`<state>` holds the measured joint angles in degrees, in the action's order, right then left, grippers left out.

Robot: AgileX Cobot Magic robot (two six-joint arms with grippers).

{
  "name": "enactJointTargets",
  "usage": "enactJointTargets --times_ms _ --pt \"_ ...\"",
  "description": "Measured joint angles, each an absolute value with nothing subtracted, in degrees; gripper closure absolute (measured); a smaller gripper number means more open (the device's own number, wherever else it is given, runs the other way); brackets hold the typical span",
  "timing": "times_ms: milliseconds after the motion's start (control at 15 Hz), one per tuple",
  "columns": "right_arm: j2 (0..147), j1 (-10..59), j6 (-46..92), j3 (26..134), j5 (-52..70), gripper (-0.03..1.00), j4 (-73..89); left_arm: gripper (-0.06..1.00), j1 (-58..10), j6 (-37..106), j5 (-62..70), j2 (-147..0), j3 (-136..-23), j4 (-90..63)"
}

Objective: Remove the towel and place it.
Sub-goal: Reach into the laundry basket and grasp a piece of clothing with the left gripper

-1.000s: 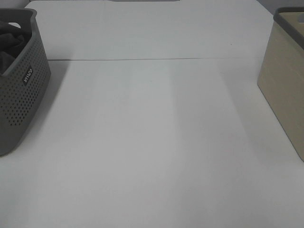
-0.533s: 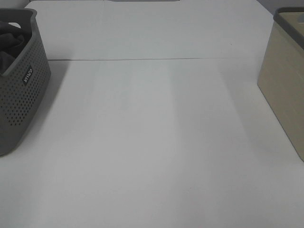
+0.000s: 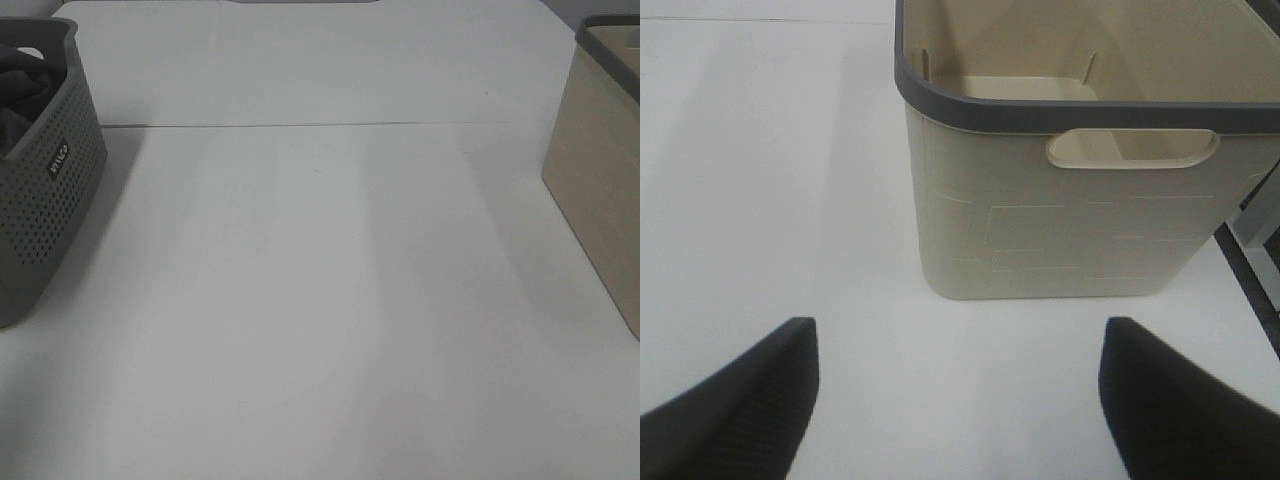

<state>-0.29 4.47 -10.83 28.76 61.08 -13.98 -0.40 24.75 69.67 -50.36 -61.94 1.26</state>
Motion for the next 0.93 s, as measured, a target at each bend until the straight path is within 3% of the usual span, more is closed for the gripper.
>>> enactJointTargets --times_ms 533,933 --pt "-0.29 4.47 -10.83 28.76 61.08 0.21 -13.98 0.11 0.34 38.45 69.56 -87.95 -90.93 12.95" --pt "-0.29 4.47 -10.83 28.76 61.08 0.21 -13.98 0.11 10.2 49.1 69.44 -107.66 -99.58 8.59"
